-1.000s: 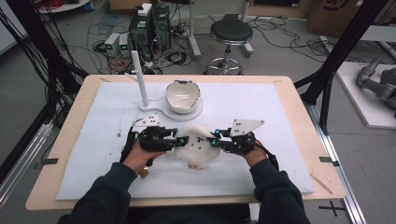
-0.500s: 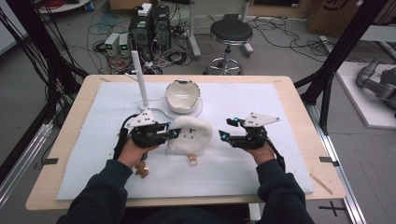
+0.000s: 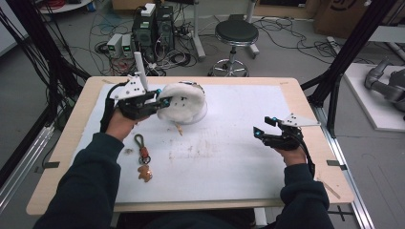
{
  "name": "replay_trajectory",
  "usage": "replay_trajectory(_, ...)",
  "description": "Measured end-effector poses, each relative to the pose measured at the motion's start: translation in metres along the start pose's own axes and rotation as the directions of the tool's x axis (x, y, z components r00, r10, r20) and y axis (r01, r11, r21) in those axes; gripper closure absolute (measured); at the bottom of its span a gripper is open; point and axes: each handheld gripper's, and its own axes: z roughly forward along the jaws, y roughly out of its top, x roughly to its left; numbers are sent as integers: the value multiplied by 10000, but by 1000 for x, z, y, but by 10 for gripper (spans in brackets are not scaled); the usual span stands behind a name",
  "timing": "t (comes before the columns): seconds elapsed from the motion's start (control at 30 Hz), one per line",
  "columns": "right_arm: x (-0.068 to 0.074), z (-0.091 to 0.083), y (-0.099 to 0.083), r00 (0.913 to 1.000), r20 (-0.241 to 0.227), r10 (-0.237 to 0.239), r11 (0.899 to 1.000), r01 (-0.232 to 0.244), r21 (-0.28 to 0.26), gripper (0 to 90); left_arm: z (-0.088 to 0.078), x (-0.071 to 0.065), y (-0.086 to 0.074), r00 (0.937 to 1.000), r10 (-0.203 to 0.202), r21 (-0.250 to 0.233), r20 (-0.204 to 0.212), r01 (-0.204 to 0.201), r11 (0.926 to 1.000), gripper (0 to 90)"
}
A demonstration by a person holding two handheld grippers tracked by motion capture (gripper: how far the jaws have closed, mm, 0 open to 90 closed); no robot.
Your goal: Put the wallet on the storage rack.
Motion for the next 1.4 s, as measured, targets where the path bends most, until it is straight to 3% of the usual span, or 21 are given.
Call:
replay_trajectory(0.13, -3, 1, -1, 10000, 19, 31, 10000, -31, 48, 316, 9, 13, 13, 9983, 525, 248, -241, -519, 9983, 757)
replay_trajectory(0.27, -1, 4, -2, 10000, -27, -22, 9998, 23, 191, 316, 24, 26, 21, 9931, 1097, 641, -423, -1069, 9922, 757)
replay_trajectory(0.43, -2, 5, -2, 9999, -84, -119, 9997, 120, 223, 326, 34, 34, 27, 9889, 1416, 860, -446, -1374, 9868, 757)
replay_trajectory(0.5, -3, 5, -3, 10000, -58, -51, 9997, 52, 224, 325, 38, 37, 31, 9853, 1628, 937, -527, -1574, 9831, 758)
replay_trajectory(0.53, -3, 5, -3, 10000, -54, -49, 9998, 50, 211, 324, 43, 39, 33, 9809, 1857, 1138, -578, -1783, 9774, 757)
replay_trajectory(0.57, -4, 4, -3, 10000, -49, -26, 9998, 27, 211, 321, 43, 39, 33, 9809, 1857, 1138, -578, -1783, 9774, 757)
replay_trajectory(0.67, -5, 4, -4, 10000, -41, 78, 9998, -77, 189, 316, 51, 43, 38, 9736, 2189, 1126, -643, -2108, 9710, 757)
replay_trajectory(0.77, -6, 3, -5, 9999, -28, 112, 9998, -112, 190, 315, 56, 44, 43, 9625, 2621, 1185, -697, -2529, 9602, 757)
replay_trajectory(0.87, -7, 3, -6, 9999, -14, 141, 9997, -141, 202, 314, 59, 44, 46, 9568, 2814, 1218, -728, -2715, 9547, 757)
replay_trajectory(0.93, -7, 3, -6, 9999, -17, 142, 9997, -142, 202, 314, 63, 44, 44, 9513, 3006, 1336, -680, -2899, 9477, 757)
replay_trajectory(0.97, -7, 3, -6, 9999, -23, 141, 9997, -140, 200, 314, 63, 44, 44, 9513, 3006, 1336, -680, -2899, 9477, 757)
replay_trajectory(1.0, -7, 3, -6, 9999, -39, 134, 9997, -133, 205, 314, 67, 43, 39, 9472, 3155, 1637, -568, -3029, 9388, 757)
replay_trajectory(1.23, -8, 1, -7, 9998, -42, 218, 9995, -217, 238, 314, 76, 41, 16, 9494, 3138, 2304, -105, -3030, 9247, 755)
replay_trajectory(1.27, -8, 1, -7, 9998, -44, 202, 9995, -201, 238, 314, 78, 41, 8, 9475, 3197, 2603, 36, -3095, 9146, 754)
replay_trajectory(1.33, -8, 1, -7, 9998, -56, 194, 9995, -193, 261, 314, 80, 42, 2, 9464, 3227, 2789, 99, -3125, 9080, 753)
replay_trajectory(1.37, -8, 1, -7, 9998, -47, 170, 9994, -168, 288, 314, 82, 42, 1, 9485, 3163, 2774, 153, -3079, 9101, 753)
replay_trajectory(1.4, -8, 2, -7, 9998, -56, 192, 9993, -191, 317, 314, 83, 41, 0, 9476, 3189, 2817, 197, -3113, 9076, 752)
